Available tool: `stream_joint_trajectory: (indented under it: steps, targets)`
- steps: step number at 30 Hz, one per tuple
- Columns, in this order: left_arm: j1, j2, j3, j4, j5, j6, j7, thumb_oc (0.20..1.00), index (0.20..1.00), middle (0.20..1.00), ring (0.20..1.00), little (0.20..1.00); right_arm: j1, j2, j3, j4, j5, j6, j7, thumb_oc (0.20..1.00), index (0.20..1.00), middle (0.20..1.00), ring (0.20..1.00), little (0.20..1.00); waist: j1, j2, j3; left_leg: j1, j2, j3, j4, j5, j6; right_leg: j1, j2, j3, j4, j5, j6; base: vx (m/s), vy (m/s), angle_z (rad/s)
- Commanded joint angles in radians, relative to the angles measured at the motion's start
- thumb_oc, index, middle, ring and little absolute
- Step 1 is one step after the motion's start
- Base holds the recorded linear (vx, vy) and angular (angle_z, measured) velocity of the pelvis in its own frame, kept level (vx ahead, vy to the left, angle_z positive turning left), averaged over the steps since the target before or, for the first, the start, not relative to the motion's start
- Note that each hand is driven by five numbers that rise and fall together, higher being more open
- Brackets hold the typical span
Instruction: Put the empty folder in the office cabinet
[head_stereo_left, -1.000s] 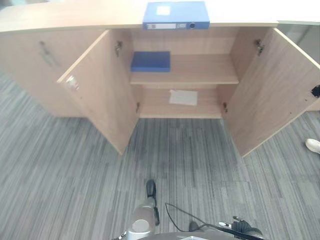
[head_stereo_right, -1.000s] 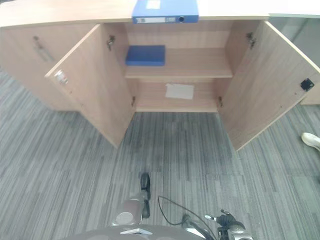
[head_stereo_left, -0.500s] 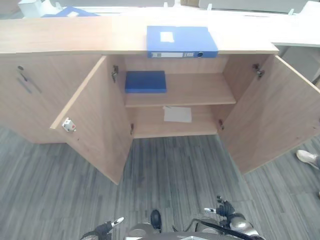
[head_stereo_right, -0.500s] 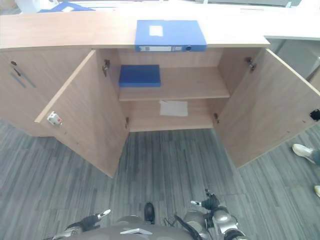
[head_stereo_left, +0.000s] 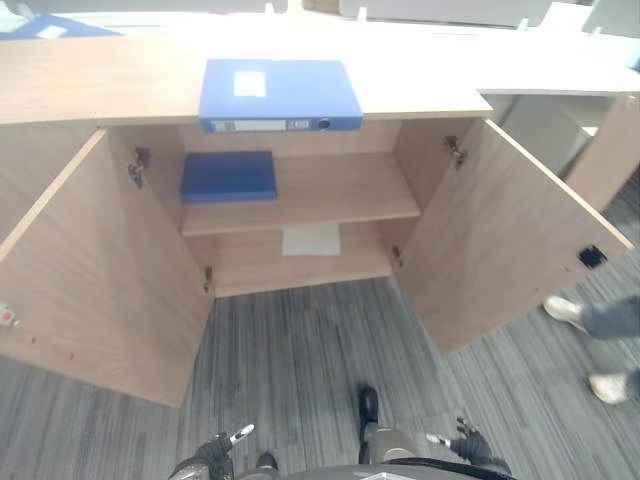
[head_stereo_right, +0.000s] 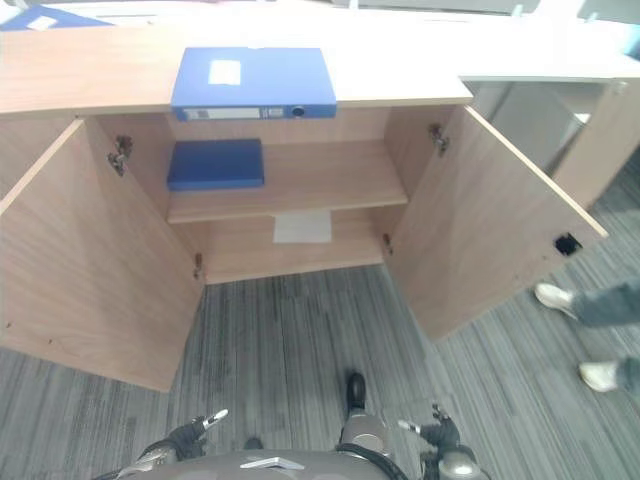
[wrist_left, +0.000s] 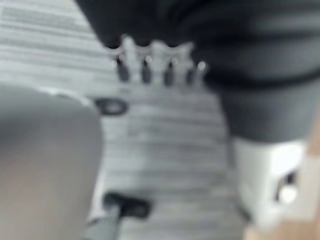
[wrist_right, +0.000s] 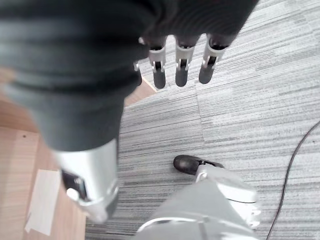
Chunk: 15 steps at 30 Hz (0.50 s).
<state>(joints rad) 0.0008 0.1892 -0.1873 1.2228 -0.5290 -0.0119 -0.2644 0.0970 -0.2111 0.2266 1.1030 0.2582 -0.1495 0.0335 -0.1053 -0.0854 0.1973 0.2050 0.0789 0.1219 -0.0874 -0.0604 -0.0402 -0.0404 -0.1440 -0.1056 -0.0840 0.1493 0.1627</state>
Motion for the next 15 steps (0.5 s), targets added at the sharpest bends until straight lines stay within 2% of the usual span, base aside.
stream_joint_trajectory:
  steps: [1, 2, 3, 4, 5, 6, 8, 9, 11, 13, 14, 15]
  targets:
    - [0.004, -0.01, -0.017, 0.016, 0.067, -0.089, -0.004, 1.0, 1.0, 1.0, 1.0, 1.0, -0.086, -0.035, -0.011, 0.017, 0.039, -0.036, -0.011, 1.0, 1.0, 1.0, 1.0, 1.0, 0.007, 0.026, 0.013, -0.001, -0.066, -0.012, 0.068, -0.126, 0.082, -0.067, 0.006, 0.05, 0.052, -0.001, -0.019, 0.19, -0.138, 0.74]
    - [0.01, -0.015, -0.023, 0.015, 0.075, -0.094, -0.005, 1.0, 1.0, 1.0, 1.0, 1.0, -0.086, -0.036, -0.015, 0.024, 0.036, -0.032, -0.014, 1.0, 1.0, 1.0, 1.0, 1.0, 0.007, 0.027, 0.01, 0.01, -0.061, -0.016, 0.072, -0.132, 0.076, -0.061, 0.008, 0.046, 0.059, -0.013, -0.028, 0.21, -0.15, 0.5]
    - [0.014, -0.018, -0.023, 0.019, 0.121, -0.139, -0.022, 1.0, 1.0, 1.0, 1.0, 1.0, -0.089, -0.038, -0.02, 0.052, 0.042, -0.038, -0.009, 1.0, 1.0, 1.0, 1.0, 1.0, 0.007, 0.029, 0.004, 0.021, -0.055, -0.021, 0.088, -0.144, 0.063, -0.054, 0.013, 0.041, 0.069, -0.028, -0.042, 0.25, -0.182, 0.3]
    - [0.012, -0.011, -0.025, 0.023, 0.123, -0.147, -0.034, 1.0, 1.0, 1.0, 1.0, 1.0, -0.093, -0.045, -0.023, 0.069, 0.042, -0.045, 0.0, 1.0, 1.0, 1.0, 1.0, 1.0, 0.006, 0.03, 0.0, 0.022, -0.05, -0.022, 0.112, -0.151, 0.055, -0.051, 0.016, 0.038, 0.074, -0.033, -0.05, 0.28, -0.223, 0.17]
    - [0.006, 0.001, -0.024, 0.024, 0.117, -0.118, -0.027, 1.0, 1.0, 1.0, 1.0, 1.0, -0.095, -0.058, -0.021, 0.073, 0.03, -0.049, 0.016, 1.0, 1.0, 1.0, 1.0, 1.0, 0.006, 0.033, -0.002, 0.008, -0.039, -0.024, 0.167, -0.131, 0.044, -0.042, 0.024, 0.038, 0.073, -0.04, -0.064, 0.29, -0.243, 0.06]
    - [-0.002, 0.019, -0.02, 0.017, 0.099, -0.115, -0.046, 1.0, 1.0, 1.0, 1.0, 1.0, -0.096, -0.082, -0.014, 0.051, 0.014, -0.039, 0.033, 1.0, 1.0, 1.0, 1.0, 1.0, 0.003, 0.036, 0.001, -0.032, -0.019, -0.021, 0.287, -0.079, 0.031, -0.027, 0.035, 0.04, 0.077, -0.06, -0.087, 0.27, -0.24, 0.06]
    - [-0.003, 0.024, -0.023, 0.005, 0.08, -0.11, -0.047, 1.0, 1.0, 1.0, 1.0, 1.0, -0.096, -0.097, -0.007, 0.024, 0.007, -0.021, 0.034, 1.0, 1.0, 1.0, 1.0, 1.0, 0.003, 0.037, 0.009, -0.077, 0.0, -0.017, 0.381, -0.036, 0.023, -0.013, 0.04, 0.038, 0.082, -0.073, -0.104, 0.17, -0.165, 0.02]
    - [-0.003, 0.023, -0.022, -0.012, 0.082, -0.101, -0.044, 1.0, 1.0, 1.0, 1.0, 1.0, -0.095, -0.103, -0.004, 0.003, 0.01, -0.007, 0.027, 1.0, 1.0, 1.0, 1.0, 1.0, 0.007, 0.033, 0.02, -0.151, 0.019, -0.019, 0.497, 0.013, 0.014, 0.003, 0.042, 0.041, 0.086, -0.086, -0.122, 0.11, -0.15, 0.0]
    - [-0.006, 0.017, -0.028, -0.036, 0.086, -0.094, -0.027, 1.0, 1.0, 1.0, 1.0, 1.0, -0.1, -0.113, -0.004, -0.017, 0.025, -0.001, 0.016, 1.0, 1.0, 1.0, 1.0, 1.0, 0.022, 0.026, 0.041, -0.274, 0.029, -0.027, 0.621, 0.025, 0.016, 0.035, 0.044, 0.037, 0.095, -0.113, -0.144, 0.16, -0.12, 0.11]
    - [-0.007, 0.018, -0.033, -0.046, 0.098, -0.097, -0.021, 1.0, 1.0, 1.0, 1.0, 1.0, -0.106, -0.12, -0.006, -0.017, 0.027, -0.013, 0.025, 1.0, 1.0, 1.0, 1.0, 1.0, 0.033, 0.03, 0.049, -0.292, 0.022, -0.023, 0.57, 0.009, 0.025, 0.054, 0.04, 0.029, 0.098, -0.132, -0.139, 0.2, 0.033, 0.12]
    - [-0.003, 0.022, -0.035, -0.051, 0.124, -0.1, -0.02, 1.0, 1.0, 1.0, 1.0, 1.0, -0.108, -0.124, -0.005, -0.025, 0.017, -0.014, 0.037, 1.0, 1.0, 1.0, 1.0, 1.0, 0.036, 0.035, 0.051, -0.283, 0.027, -0.015, 0.499, 0.018, 0.022, 0.065, 0.041, 0.025, 0.098, -0.142, -0.133, 0.32, 0.166, -0.13]
    - [-0.002, 0.027, -0.042, -0.053, 0.155, -0.107, -0.017, 1.0, 1.0, 1.0, 1.0, 1.0, -0.11, -0.131, -0.001, -0.032, -0.016, -0.025, 0.048, 1.0, 1.0, 1.0, 1.0, 1.0, 0.04, 0.045, 0.049, -0.265, 0.026, -0.009, 0.363, 0.027, 0.015, 0.077, 0.045, 0.021, 0.101, -0.155, -0.122, 0.38, 0.257, -0.27]
